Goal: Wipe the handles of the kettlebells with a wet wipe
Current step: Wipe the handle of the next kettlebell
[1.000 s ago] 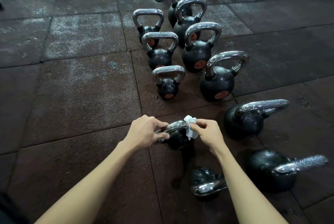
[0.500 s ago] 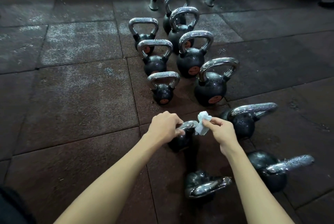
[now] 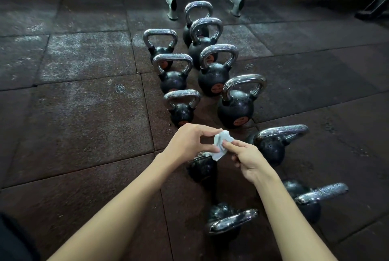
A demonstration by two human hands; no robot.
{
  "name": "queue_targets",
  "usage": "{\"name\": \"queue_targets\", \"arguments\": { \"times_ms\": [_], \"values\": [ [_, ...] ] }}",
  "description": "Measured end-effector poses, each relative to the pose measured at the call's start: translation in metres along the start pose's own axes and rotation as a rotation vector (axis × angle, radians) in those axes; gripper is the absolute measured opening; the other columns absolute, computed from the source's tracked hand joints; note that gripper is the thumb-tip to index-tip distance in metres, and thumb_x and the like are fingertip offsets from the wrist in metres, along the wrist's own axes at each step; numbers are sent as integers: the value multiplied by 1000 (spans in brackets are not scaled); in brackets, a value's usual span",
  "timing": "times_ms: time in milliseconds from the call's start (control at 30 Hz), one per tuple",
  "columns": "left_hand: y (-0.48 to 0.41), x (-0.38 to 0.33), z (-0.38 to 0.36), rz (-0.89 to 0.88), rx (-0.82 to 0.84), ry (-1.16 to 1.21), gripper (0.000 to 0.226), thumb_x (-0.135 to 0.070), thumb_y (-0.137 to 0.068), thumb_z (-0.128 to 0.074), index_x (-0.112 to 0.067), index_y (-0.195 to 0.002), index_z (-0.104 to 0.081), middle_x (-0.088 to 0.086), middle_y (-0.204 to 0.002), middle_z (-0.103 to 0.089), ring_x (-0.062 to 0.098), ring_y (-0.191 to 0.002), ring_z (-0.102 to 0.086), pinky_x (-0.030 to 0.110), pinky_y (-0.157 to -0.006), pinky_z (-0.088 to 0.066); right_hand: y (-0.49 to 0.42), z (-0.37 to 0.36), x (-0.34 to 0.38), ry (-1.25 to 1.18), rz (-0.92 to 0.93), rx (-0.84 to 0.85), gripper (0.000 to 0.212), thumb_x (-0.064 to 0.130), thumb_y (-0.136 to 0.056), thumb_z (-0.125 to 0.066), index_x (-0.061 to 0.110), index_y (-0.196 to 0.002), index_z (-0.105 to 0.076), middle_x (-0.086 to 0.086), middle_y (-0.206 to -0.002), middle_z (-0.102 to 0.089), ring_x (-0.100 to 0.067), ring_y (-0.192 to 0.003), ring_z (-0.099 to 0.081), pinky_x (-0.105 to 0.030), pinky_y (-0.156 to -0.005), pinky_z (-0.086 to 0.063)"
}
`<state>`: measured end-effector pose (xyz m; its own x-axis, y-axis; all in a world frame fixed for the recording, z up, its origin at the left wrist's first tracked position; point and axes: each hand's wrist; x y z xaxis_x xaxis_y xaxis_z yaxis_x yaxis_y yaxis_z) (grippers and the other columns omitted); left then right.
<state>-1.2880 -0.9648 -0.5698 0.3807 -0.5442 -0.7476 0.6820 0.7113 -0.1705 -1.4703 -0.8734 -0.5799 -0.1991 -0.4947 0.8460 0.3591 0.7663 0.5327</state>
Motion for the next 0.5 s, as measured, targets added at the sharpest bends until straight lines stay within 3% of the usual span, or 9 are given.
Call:
{"name": "queue_targets", "arguments": {
  "times_ms": [267, 367, 433, 500],
  "values": [
    [15, 13, 4, -61, -8, -77, 32, -47, -82, -80, -32, -110, -80, -11, -92, -78, 3, -80, -67, 24, -72, -50, -2, -13, -2, 124, 21, 127, 15, 34, -72, -88, 21, -74, -80, 3, -71, -66, -6, -51, -41, -21, -46, -24],
    [27, 24, 13, -25, -65, -58, 24, -42, -85, -80, -25, -103, -81, -8, -81, -75, 3, -72, -62, 24, -67, -47, 2, -14, 8, 209, 103, 191, 11, 19, -83, -84, 20, -93, -84, 1, -86, -78, -9, -69, -64, -20, -60, -44],
    [35, 32, 19, 47, -146, -9, 21, -35, -84, -83, -20, -100, -83, -10, -77, -71, -3, -66, -57, 14, -62, -38, -5, -11, 10, 519, 271, 60, 25, 16, -82, -83, 28, -104, -82, 5, -93, -79, -13, -87, -70, -25, -81, -55],
    [43, 40, 21, 117, -203, 57, 20, -27, -82, -87, -17, -98, -84, -12, -82, -71, -10, -64, -54, 7, -61, -35, -13, -13, 9, 1040, 465, -82, 38, 28, -82, -82, 40, -117, -76, 15, -105, -75, -14, -94, -57, -32, -94, -49]
  ]
}}
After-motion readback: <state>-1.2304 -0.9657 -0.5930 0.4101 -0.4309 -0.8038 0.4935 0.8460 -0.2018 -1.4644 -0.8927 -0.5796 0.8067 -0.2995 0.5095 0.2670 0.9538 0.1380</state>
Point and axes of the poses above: each hand's wrist, its own y-axis away from the middle knuckle, its own z-axis out of the back of the hand, x = y × z
